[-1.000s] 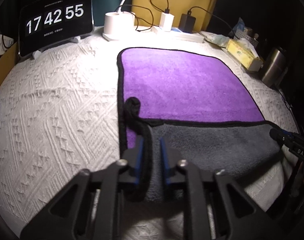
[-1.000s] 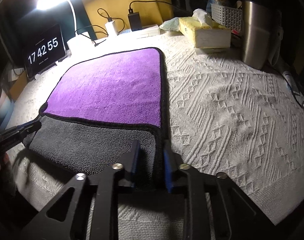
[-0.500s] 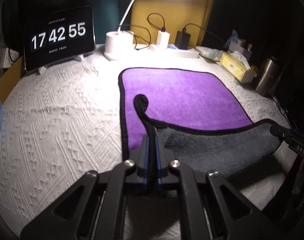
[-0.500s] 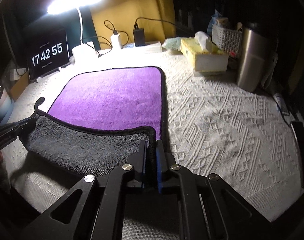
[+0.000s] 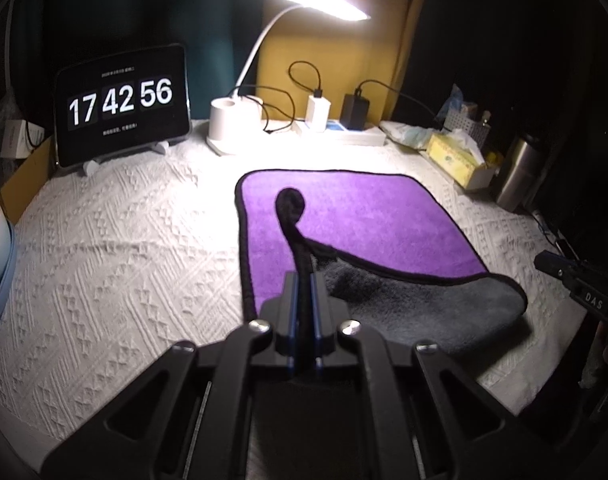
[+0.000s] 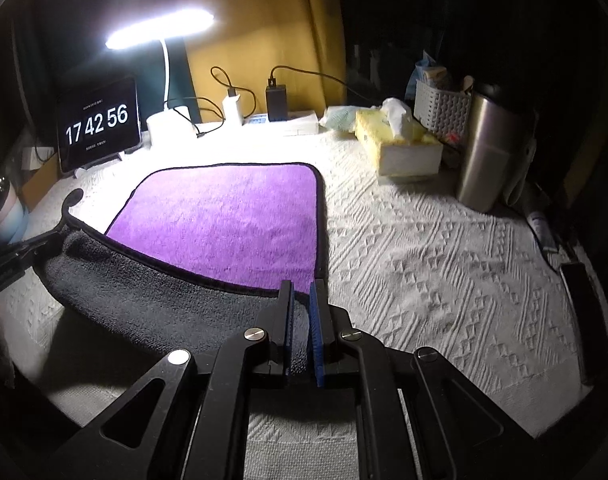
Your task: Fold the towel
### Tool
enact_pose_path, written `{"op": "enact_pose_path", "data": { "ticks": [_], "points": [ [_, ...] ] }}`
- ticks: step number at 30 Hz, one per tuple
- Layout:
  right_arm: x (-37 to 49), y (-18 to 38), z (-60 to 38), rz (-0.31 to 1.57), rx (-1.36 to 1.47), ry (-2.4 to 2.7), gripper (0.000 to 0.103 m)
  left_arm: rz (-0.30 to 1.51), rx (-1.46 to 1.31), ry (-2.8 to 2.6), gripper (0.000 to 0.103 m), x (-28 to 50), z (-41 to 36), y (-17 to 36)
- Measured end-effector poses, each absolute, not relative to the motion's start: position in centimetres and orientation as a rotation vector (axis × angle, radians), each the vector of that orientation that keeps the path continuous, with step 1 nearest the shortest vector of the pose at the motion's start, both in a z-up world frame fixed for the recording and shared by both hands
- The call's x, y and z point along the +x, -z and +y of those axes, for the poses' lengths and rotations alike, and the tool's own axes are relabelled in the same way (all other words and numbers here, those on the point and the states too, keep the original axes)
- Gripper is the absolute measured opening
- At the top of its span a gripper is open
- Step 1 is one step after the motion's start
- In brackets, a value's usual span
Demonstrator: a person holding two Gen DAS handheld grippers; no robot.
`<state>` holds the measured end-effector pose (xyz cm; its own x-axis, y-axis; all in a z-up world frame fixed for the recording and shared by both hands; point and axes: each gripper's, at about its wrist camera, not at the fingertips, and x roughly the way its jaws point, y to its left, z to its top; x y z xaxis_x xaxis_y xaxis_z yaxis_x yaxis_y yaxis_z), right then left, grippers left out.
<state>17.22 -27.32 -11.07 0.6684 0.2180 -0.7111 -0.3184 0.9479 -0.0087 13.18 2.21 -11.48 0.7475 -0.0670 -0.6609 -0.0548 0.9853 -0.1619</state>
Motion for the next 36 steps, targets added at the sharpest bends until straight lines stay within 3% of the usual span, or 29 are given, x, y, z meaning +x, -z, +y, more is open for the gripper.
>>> {"op": "enact_pose_path", "data": {
  "ticks": [5,9,16,18,20,36],
  "points": [
    [18.2,12.3,-27.7,0.836,-0.114,-0.286,0.011,0.721,-0.169,0.013,0.006,13.1,2.1,11.2],
    [18.9,13.9,-28.1,0.891,-0.094,-0.29,0.025,0.722,-0.167,0.008,0.006,12.9,2.0,11.3],
    [19.7,15.8,-27.8,0.94,-0.087,-0.33,0.028,0.723,-0.167,-0.013,0.006,12.4,2.0,11.5],
    [19.9,16.1,-27.7,0.948,-0.084,-0.346,0.024,0.721,-0.166,-0.017,0.006,12.3,2.0,11.4],
    [19.8,16.0,-27.5,0.933,-0.095,-0.348,0.009,0.715,-0.163,-0.021,0.006,12.3,2.0,11.2],
    [20.4,11.7,-27.3,0.785,-0.131,-0.328,0.007,0.656,-0.164,-0.052,0.006,13.3,2.8,9.5]
  ]
}}
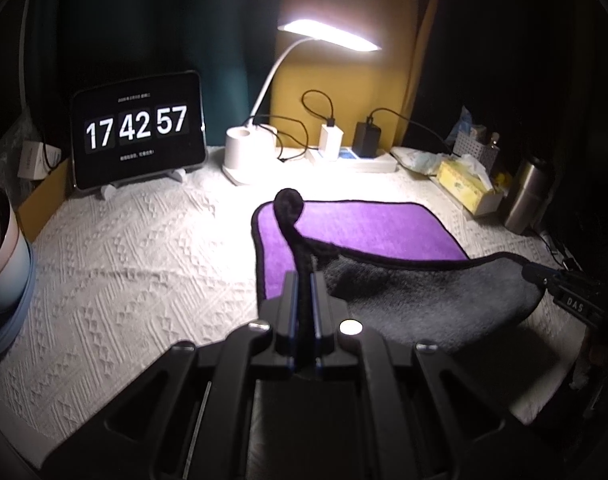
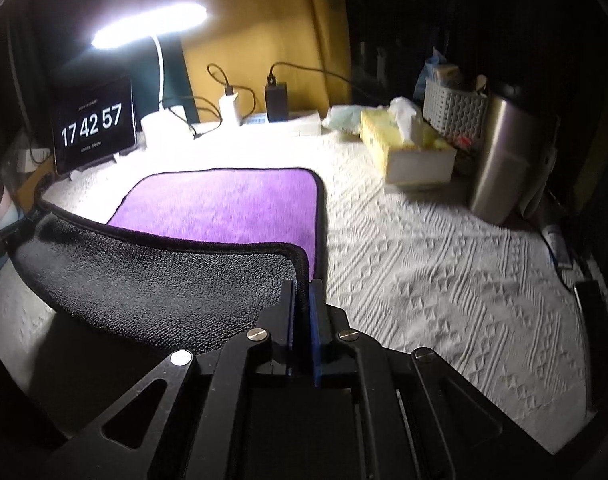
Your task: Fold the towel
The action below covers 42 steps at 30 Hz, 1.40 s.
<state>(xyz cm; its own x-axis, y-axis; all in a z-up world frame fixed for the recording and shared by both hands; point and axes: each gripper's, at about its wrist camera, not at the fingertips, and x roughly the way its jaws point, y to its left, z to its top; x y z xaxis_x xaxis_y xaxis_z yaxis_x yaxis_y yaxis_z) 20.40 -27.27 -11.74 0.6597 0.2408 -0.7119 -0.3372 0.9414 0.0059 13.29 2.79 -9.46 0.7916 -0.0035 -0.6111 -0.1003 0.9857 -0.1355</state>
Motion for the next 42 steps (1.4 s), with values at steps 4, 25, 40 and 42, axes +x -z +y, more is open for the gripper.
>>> {"op": "enact_pose_path", "data": {
  "ticks": [4,25,40,42],
  "points": [
    [20.8,11.1,-27.0,0.767,-0.13,-0.33,0.007,0.649,-0.166,-0.059,0.006,13.8,3.0,9.3],
    [24.7,9.9,-25.7,0.731,-0.129,-0.337,0.007,0.645,-0.177,-0.075,0.006,17.7,4.5,9.3],
    [28.4,10.4,-24.9,0.736,-0.134,-0.339,0.007,0.663,-0.174,-0.084,0.006,21.4,5.3,10.3],
    [28.9,10.5,-24.8,0.737,-0.134,-0.34,0.007,0.667,-0.174,-0.085,0.006,22.0,5.4,10.4]
  ]
}}
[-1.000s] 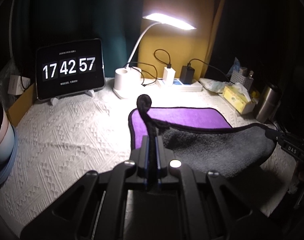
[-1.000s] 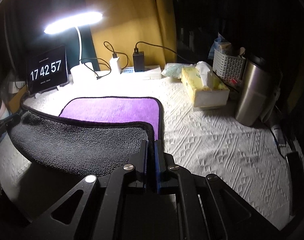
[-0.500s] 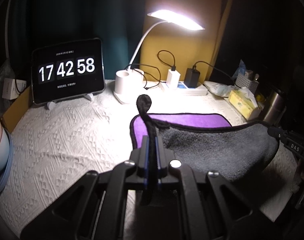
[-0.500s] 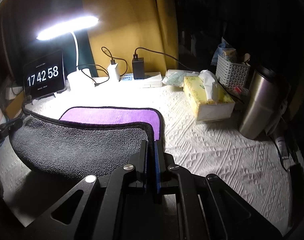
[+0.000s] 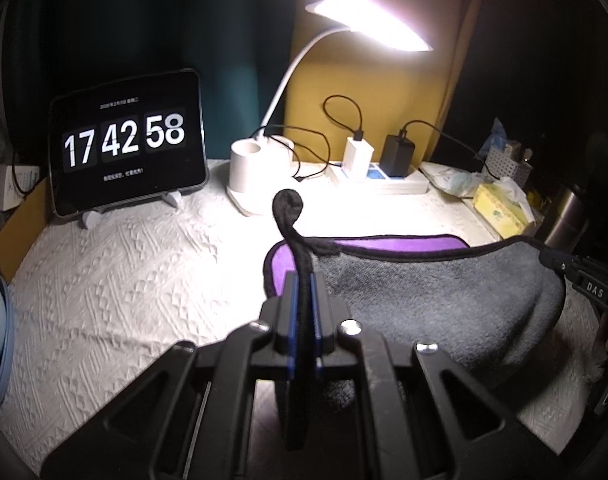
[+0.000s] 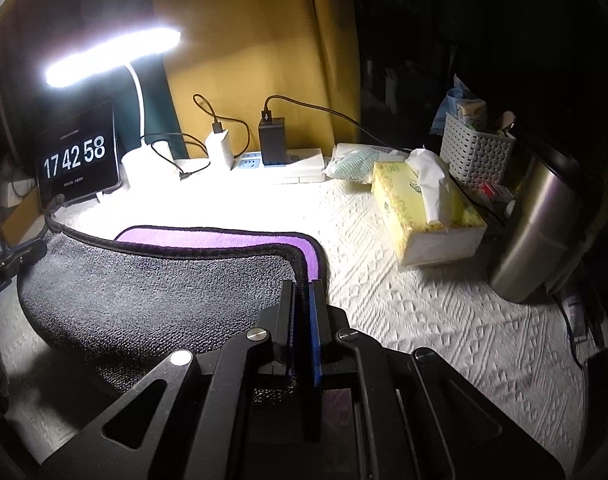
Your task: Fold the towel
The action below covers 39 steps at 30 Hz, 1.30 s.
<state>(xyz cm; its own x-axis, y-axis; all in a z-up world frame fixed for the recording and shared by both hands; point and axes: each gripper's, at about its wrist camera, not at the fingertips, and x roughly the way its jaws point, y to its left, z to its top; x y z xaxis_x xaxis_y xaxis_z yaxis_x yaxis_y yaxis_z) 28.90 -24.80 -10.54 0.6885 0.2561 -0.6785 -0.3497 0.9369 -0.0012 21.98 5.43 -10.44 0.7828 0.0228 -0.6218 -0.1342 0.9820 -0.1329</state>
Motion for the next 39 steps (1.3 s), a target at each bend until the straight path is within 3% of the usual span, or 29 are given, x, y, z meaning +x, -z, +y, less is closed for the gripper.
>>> {"op": "enact_pose_path", "data": {
  "ticks": [39],
  "points": [
    [39.9,16.2,-22.2,0.82,-0.159,-0.341,0.007,0.774,-0.179,-0.112,0.006,32.4,8.2,15.9]
  ]
}}
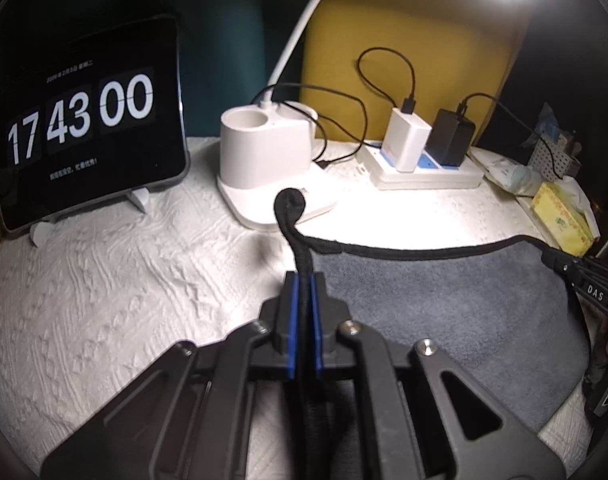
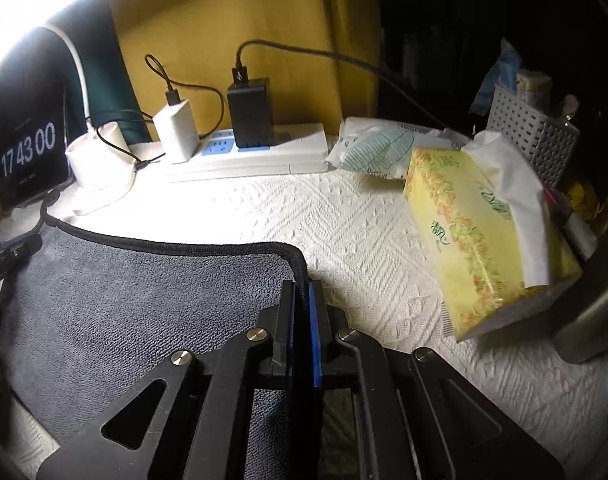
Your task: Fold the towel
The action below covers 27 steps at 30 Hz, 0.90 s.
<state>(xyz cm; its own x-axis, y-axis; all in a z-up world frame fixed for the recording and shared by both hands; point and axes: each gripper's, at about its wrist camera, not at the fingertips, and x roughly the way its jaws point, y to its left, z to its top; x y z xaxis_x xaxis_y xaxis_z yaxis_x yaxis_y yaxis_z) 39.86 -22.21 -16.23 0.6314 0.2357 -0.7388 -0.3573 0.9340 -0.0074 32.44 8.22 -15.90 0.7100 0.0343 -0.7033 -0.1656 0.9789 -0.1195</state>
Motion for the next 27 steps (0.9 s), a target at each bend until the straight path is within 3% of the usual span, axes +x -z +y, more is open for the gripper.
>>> {"op": "enact_pose_path", "data": {
  "ticks": [16,22,24,26,27],
  "points": [
    [40.8,17.7,-21.9,0.873,-0.169,-0.324,0.007,0.877,-0.196,-0.121,0.011,33.9,8.6,18.4],
    [40.6,17.4,-21.9,0.881,-0.161,-0.319,0.011,0.877,-0.218,-0.157,0.027,33.6,9.2,18.0],
    [40.4,17.3,-21.9,0.883,-0.164,-0.314,0.012,0.868,-0.22,-0.16,0.038,33.2,9.2,17.6],
    [40.2,17.0,-21.9,0.881,-0.164,-0.311,0.014,0.852,-0.226,-0.156,0.061,32.8,9.1,17.1],
    [40.1,16.9,-21.9,0.88,-0.164,-0.31,0.017,0.847,-0.226,-0.157,0.062,32.6,9.1,16.9]
  ]
}}
